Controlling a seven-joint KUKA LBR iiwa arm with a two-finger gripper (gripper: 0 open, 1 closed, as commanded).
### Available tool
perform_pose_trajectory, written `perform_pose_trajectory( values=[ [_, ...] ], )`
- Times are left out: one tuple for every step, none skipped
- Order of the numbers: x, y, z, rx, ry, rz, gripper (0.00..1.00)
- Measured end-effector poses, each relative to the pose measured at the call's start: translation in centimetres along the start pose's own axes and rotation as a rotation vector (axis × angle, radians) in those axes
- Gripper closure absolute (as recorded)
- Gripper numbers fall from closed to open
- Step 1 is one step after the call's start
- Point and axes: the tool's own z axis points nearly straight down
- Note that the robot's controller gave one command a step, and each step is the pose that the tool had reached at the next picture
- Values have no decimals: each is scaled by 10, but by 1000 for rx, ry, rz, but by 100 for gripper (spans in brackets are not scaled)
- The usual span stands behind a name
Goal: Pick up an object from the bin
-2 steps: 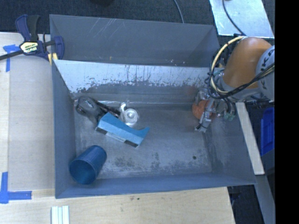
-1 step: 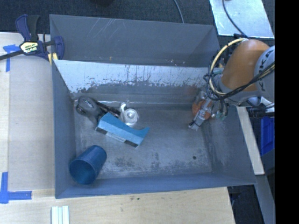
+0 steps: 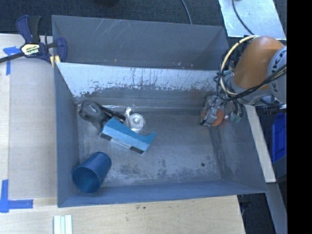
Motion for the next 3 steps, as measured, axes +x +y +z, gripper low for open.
perform_pose_trajectory(
  values=[
    [0,0,0,0,0,-1,100],
    [-1,3,-2,-4,-3,-4,100],
    [-1,2,-17,-2,-6,-6,100]
  ],
)
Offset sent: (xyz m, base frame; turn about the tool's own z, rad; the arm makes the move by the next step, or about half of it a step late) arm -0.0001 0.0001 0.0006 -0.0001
